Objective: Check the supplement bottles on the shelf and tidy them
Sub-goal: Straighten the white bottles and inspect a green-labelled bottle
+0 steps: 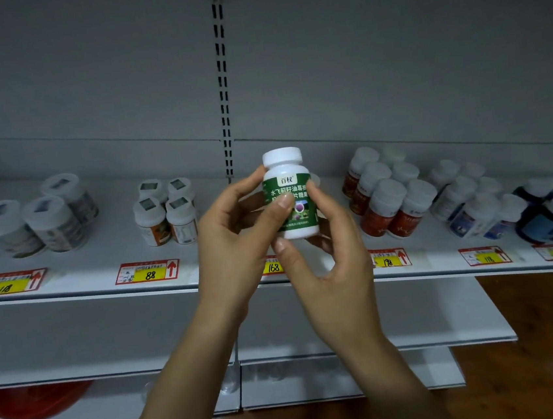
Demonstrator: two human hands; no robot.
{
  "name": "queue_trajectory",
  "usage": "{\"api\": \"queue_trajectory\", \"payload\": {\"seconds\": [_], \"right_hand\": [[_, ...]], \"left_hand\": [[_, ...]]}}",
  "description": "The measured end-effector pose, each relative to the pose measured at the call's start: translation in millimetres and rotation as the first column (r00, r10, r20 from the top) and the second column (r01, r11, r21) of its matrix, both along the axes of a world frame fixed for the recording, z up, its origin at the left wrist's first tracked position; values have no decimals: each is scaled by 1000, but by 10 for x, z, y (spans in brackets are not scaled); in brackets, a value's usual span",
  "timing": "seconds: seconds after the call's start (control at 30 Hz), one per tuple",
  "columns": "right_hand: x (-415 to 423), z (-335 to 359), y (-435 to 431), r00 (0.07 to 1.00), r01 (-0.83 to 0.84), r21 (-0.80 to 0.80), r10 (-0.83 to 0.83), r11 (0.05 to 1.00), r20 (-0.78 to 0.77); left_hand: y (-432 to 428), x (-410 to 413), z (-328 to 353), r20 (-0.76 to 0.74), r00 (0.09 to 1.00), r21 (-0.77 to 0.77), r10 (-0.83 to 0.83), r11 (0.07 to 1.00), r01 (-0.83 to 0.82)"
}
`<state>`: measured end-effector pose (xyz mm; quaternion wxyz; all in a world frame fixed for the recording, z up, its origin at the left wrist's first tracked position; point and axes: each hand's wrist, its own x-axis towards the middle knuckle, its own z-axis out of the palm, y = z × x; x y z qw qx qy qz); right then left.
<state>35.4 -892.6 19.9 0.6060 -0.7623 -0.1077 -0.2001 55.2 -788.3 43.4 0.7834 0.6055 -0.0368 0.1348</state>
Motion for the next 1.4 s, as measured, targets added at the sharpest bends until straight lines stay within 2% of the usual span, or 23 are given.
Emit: {"api": "queue_trajectory", "payload": {"seconds": [0.27,0.5,0.6,0.67,0.73,0.83,0.97,1.07,1.2,1.4], "right_hand": [[30,101,-64,998,-3,130,11,991,-59],[81,89,-127,979,6,360,68,933,-193],[105,81,-159,936,13,545,182,838,-301],[109,92,-167,881,-16,724,352,690,-316],[106,96,-178,838,-34,830,468,557,-281],[109,72,-215,808,-55,860,529,507,-260],[124,42,-256,815,-79,849,525,522,-246],[151,7,-314,847,-99,793,470,600,-249],[143,-11,-329,861,-144,699,437,701,-261],[118,-97,-270,940,-183,353,268,917,-211]], "left_hand": [[-65,3,73,2,999,15,46,999,-46],[-148,-18,-29,28,994,84,104,991,-106],[-151,-9,-88,20,995,40,97,994,-98],[-145,7,-108,6,997,55,75,996,-76],[-147,20,-123,-12,999,58,35,998,-35],[-162,26,-134,-26,1000,31,16,999,-15],[-162,21,-135,-21,1000,69,13,998,-12],[-155,12,-138,9,999,131,32,991,-33],[-168,12,-118,3,1000,91,11,996,-11],[-97,17,-150,81,997,412,-4,911,-30]]}}
